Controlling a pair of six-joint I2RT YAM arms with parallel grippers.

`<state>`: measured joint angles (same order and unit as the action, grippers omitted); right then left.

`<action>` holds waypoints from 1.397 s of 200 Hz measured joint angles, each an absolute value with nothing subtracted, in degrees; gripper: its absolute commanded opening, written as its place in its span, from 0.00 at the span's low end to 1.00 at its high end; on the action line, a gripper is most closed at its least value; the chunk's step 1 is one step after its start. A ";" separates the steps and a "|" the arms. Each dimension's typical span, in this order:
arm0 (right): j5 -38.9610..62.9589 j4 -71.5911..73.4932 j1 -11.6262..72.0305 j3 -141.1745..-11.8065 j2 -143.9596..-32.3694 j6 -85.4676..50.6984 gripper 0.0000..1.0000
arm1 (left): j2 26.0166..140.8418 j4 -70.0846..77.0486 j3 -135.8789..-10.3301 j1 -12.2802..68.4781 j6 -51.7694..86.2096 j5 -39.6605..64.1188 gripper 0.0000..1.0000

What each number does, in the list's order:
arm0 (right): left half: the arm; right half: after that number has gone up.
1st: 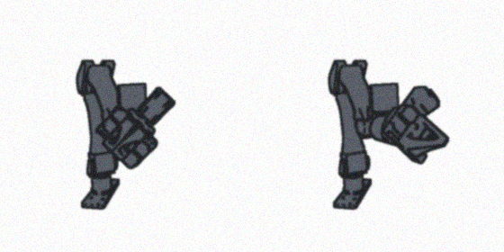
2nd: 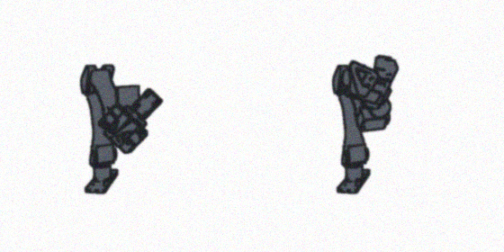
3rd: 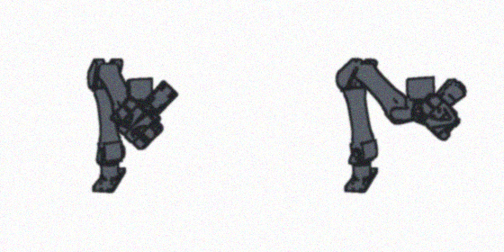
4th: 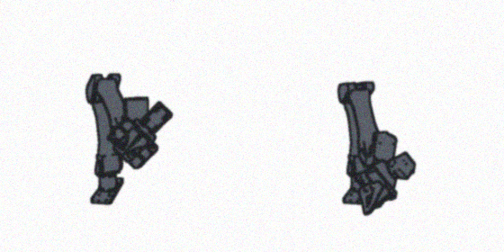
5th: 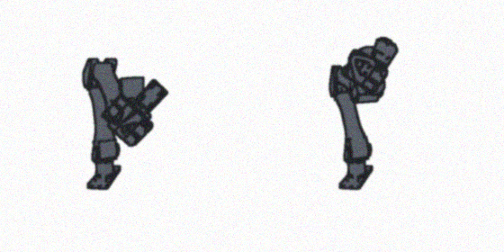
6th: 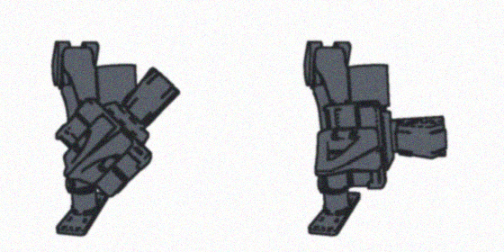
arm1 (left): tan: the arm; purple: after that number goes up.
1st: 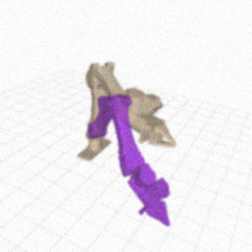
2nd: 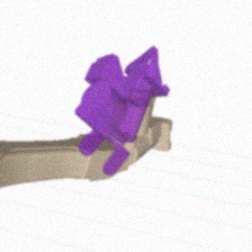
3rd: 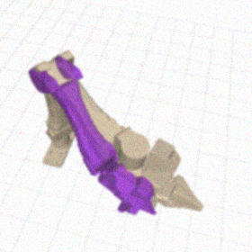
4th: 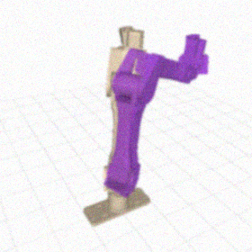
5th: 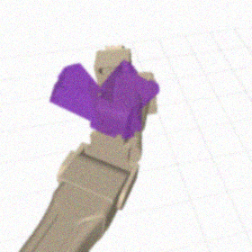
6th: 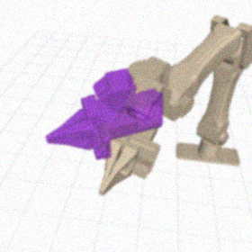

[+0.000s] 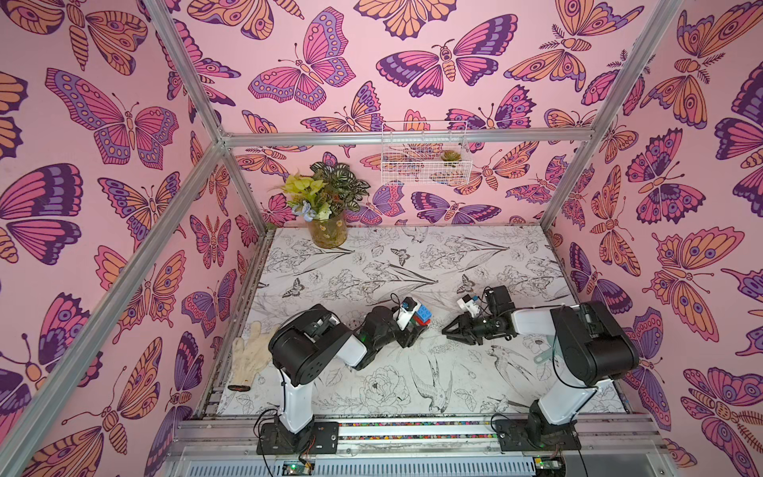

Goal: Assemble the number 5 with lego
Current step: Pick up the lego brick from the center of the board, then place the lego brick at the center of the board.

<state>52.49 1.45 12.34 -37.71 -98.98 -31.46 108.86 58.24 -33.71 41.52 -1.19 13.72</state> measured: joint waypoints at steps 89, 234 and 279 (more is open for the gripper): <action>52.49 3.09 12.34 -37.74 -99.00 -31.99 0.35 | 100.25 27.11 -43.31 41.52 -0.51 12.51 0.57; 51.51 -1.19 12.36 -43.09 -99.44 -28.58 0.35 | 95.02 -42.30 -67.85 42.11 13.26 2.28 0.58; 51.44 -1.30 12.88 -43.09 -99.96 -28.64 0.35 | 94.15 -51.35 -66.39 39.66 20.47 2.96 0.51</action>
